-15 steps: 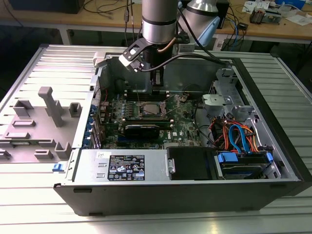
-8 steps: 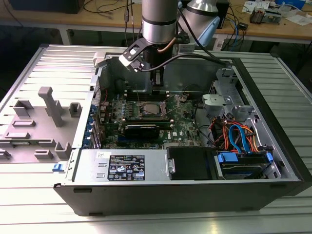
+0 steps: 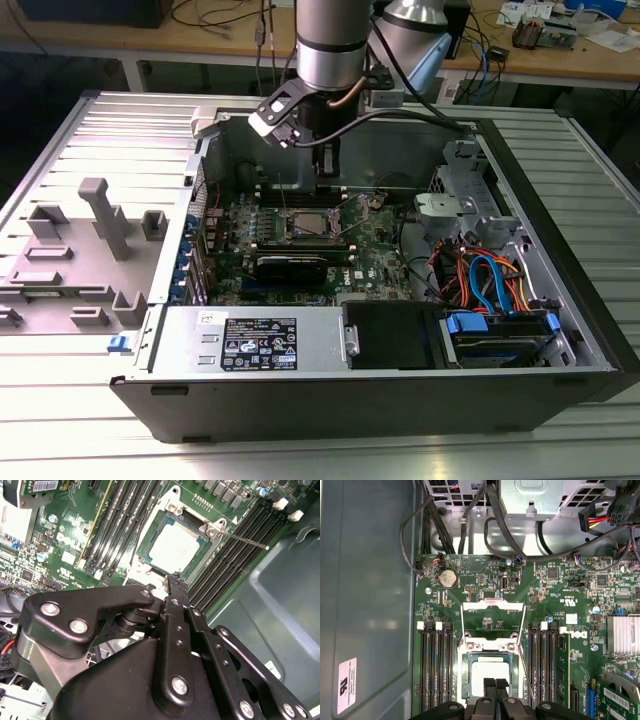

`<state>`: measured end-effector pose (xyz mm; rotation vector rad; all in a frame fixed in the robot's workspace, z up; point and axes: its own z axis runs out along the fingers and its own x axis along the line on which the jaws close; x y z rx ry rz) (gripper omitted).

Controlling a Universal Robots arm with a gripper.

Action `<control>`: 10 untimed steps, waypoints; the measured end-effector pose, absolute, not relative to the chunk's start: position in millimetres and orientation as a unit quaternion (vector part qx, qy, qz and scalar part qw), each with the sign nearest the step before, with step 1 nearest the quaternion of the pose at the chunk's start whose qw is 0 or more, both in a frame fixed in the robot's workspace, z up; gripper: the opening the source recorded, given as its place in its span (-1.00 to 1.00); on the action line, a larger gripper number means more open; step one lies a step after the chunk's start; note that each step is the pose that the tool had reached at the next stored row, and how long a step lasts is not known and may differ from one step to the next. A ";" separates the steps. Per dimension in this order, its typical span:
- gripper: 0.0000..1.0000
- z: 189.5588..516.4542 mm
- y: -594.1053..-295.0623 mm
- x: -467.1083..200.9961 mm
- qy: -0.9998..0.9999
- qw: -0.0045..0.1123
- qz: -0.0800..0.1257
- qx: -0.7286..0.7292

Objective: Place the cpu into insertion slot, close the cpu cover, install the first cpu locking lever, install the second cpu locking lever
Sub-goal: 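Close the cpu cover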

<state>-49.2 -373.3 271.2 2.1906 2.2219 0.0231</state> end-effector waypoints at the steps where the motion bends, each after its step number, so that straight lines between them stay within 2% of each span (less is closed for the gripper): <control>1: -0.79 271.3 -373.3 -46.8 0.712 0.011 0.007 0.702; 10: -0.79 273.2 -373.3 -39.4 0.712 0.011 0.007 0.702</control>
